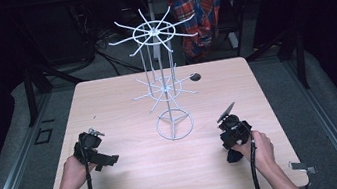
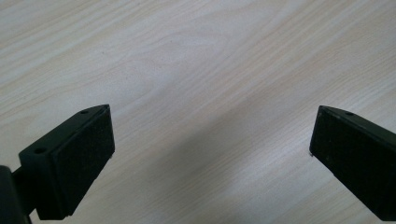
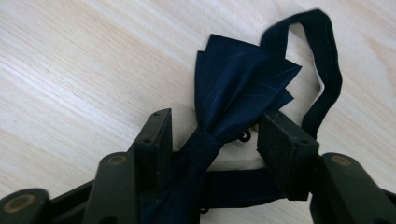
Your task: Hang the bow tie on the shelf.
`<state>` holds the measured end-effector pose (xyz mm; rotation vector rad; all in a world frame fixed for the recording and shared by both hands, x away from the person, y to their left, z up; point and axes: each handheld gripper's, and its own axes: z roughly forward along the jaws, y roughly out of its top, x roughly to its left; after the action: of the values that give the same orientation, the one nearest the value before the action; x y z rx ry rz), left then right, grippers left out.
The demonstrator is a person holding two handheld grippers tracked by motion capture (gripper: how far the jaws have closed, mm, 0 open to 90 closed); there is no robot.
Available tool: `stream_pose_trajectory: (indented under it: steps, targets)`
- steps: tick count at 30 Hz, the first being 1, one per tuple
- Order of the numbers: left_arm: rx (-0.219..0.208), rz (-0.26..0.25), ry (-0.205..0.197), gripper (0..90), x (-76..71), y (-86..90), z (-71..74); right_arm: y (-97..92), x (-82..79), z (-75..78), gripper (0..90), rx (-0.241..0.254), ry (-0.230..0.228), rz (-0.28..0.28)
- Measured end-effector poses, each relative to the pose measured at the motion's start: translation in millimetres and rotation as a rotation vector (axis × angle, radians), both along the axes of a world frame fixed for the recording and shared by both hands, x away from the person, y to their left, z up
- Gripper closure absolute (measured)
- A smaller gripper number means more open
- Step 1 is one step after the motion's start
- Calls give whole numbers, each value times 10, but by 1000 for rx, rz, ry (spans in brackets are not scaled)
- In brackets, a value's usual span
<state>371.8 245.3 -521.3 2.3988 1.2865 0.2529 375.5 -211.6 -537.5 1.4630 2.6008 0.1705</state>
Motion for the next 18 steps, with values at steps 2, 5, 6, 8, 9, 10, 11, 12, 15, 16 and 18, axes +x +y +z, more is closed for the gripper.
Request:
stream_pose_trajectory:
  steps: [2,5,6,8,9,10,11,12,15,16,18]
  targets:
    - [0,-4,2,0,-2,-1,3,6,-9,-25,475,-2,-11,-4]
    - [-3,1,1,0,-8,1,3,0,-14,-25,465,-37,-3,-4]
    - [-2,2,2,0,-10,2,6,-4,-13,-18,453,-62,2,-2]
    - [-3,3,1,0,-12,3,6,-22,-22,3,443,-71,-2,-7]
    - [-4,3,1,0,-12,4,6,-35,-22,12,447,-72,0,-5]
    - [-3,3,0,0,-11,6,6,-45,-23,6,454,-66,1,-8]
    - [-1,2,0,0,-10,5,6,-54,-21,-5,472,-60,9,-10]
    - [-1,2,0,0,-9,4,5,-60,-15,-22,491,-68,20,-11]
    - [1,0,5,1,-9,-1,5,-57,-8,-44,580,-81,30,-18]
    - [1,2,6,1,-9,0,5,-48,-20,-60,599,-71,13,-27]
    - [3,4,4,1,-10,3,7,-34,-18,-45,648,-87,29,-1]
